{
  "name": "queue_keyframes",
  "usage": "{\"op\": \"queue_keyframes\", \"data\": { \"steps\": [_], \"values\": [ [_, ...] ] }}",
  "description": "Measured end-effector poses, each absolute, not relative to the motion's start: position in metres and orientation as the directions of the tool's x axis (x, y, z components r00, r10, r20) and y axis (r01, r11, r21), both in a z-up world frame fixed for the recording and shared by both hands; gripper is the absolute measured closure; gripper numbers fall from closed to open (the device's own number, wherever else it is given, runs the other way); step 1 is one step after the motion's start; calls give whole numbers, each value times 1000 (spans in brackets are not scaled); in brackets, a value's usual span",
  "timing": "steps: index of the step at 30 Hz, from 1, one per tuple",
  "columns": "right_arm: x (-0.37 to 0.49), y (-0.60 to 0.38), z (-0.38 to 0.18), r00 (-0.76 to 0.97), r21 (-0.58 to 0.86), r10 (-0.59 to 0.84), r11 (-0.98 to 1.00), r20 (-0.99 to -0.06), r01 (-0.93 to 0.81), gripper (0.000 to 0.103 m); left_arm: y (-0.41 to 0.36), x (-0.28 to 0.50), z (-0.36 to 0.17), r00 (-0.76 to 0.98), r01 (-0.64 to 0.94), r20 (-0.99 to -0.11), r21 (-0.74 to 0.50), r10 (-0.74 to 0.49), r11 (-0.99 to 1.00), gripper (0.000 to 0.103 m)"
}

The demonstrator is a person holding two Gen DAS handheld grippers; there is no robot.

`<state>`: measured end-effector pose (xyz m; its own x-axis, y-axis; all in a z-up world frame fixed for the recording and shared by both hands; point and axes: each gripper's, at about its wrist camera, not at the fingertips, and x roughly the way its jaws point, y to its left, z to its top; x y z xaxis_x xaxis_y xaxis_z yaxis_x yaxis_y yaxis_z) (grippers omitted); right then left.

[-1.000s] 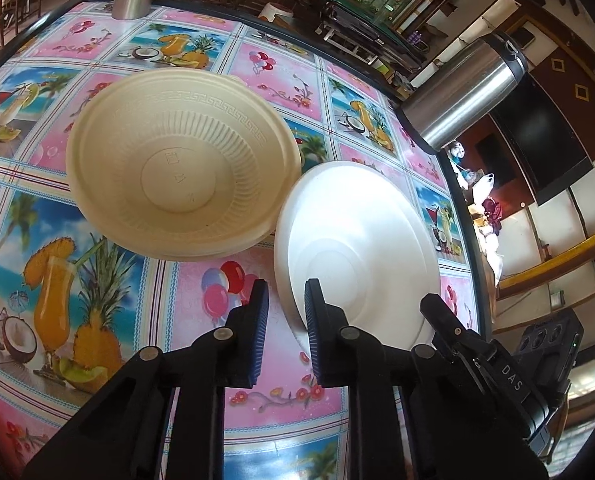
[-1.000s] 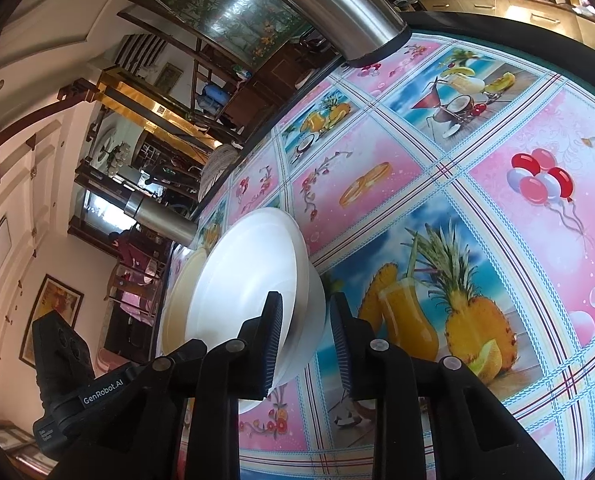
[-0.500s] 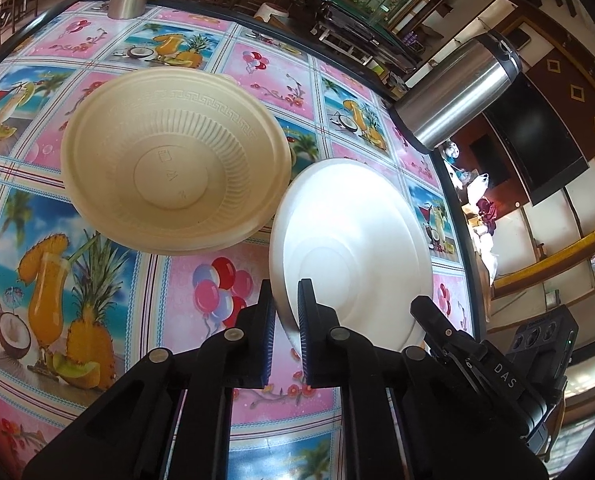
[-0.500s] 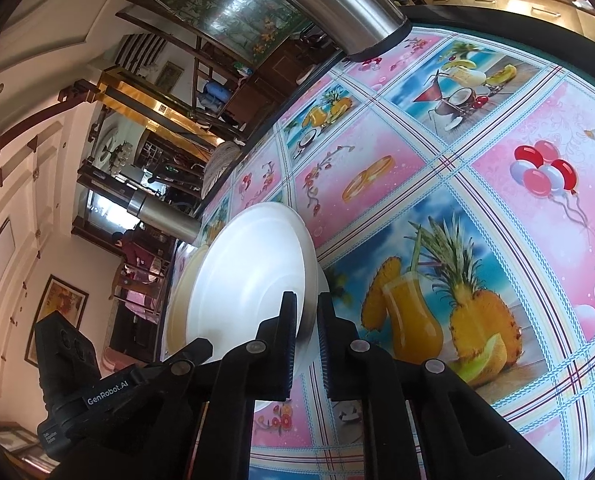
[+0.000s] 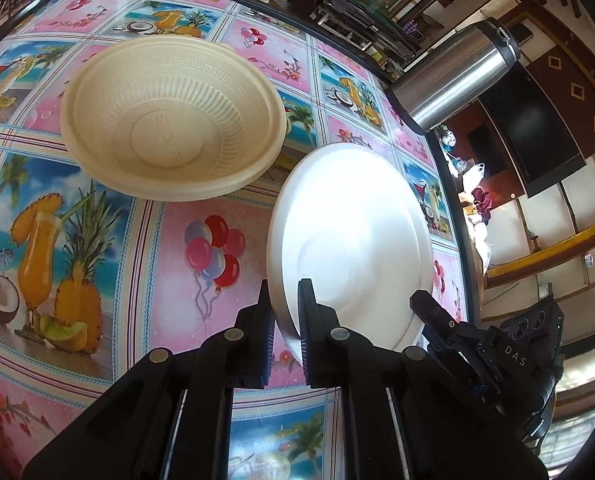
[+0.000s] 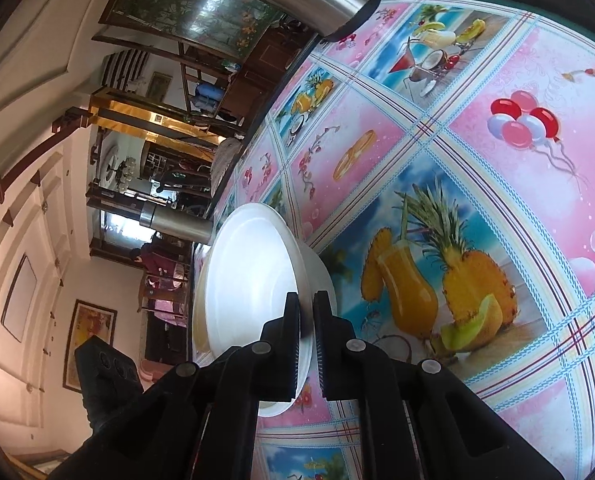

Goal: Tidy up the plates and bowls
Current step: 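Lift the white bowl off the table with the right gripper, then carry the white bowl toward the plate stack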

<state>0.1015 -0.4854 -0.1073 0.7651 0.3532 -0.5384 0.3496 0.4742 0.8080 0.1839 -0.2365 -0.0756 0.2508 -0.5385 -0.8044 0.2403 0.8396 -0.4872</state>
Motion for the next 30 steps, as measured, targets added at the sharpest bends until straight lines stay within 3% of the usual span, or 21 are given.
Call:
{"op": "queue_keyframes", "data": {
  "steps": [16,30],
  "values": [
    [47,-438,-120,710,834,448,383,-543,396,95,-178,116,-74,266,245,-834,-426,-483,871,94],
    [14,-385,-121,632,812,516,440,-578,384,95,-141,62,-76,311,252,-849,-360,-428,898,94]
  ]
}}
